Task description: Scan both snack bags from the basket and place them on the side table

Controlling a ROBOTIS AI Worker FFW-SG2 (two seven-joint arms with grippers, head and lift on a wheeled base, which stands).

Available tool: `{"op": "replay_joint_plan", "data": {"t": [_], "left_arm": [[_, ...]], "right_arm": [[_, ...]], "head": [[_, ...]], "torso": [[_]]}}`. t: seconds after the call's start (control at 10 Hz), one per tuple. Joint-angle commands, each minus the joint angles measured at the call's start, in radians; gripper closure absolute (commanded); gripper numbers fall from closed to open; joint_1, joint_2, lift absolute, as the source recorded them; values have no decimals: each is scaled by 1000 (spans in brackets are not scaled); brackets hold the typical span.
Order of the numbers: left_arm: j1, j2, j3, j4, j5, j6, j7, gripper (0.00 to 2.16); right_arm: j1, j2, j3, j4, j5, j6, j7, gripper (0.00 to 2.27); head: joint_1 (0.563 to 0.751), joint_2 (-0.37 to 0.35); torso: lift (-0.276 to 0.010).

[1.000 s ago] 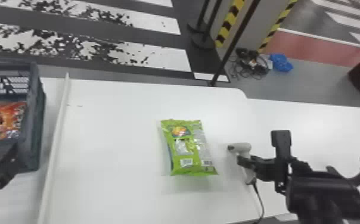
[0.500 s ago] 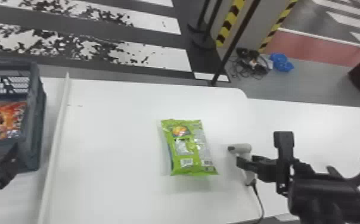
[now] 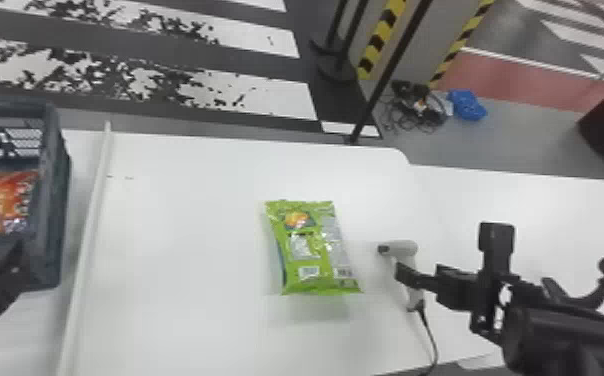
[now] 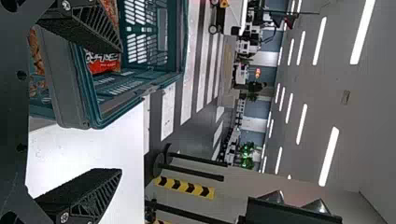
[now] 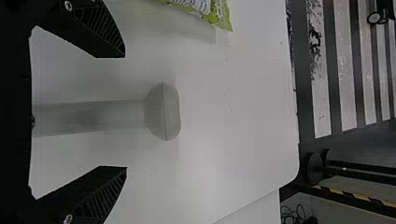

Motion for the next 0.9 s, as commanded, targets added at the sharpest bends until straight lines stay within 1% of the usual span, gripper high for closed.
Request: {"op": "replay_joint_plan", "data": {"t": [0.0, 0.1, 0.2, 0.3, 0.4, 0.6, 0.8], "left_arm": [[0, 1, 0, 0, 0, 0, 1, 87], [0, 2, 0, -2, 0, 0, -1, 87], [2, 2, 0, -5, 0, 0, -1, 87], [3, 2, 0, -6, 0, 0, 1, 87], [3, 5, 0, -6, 0, 0, -1, 87], [3, 5, -2, -8, 0, 0, -1, 87], [5, 7, -2, -8, 0, 0, -1, 87]], "right_arm": [[22, 14, -9, -62, -73, 55, 23, 73], [22, 16, 0, -84, -101, 101, 57, 76], [18, 14, 25, -96, -108, 132, 70, 76], [10, 11, 54, -97, -105, 141, 73, 76], [-1, 11, 87, -88, -87, 138, 72, 76], [-36, 6, 144, -39, -61, 138, 73, 76], [-58, 0, 186, 2, -52, 138, 81, 83]], "head": [[695, -322], [695, -297], [695, -264], [695, -248], [695, -221], [695, -179], [695, -158]], "torso": [[-75], [-75], [-75], [-75], [-75], [-75], [-75]]}}
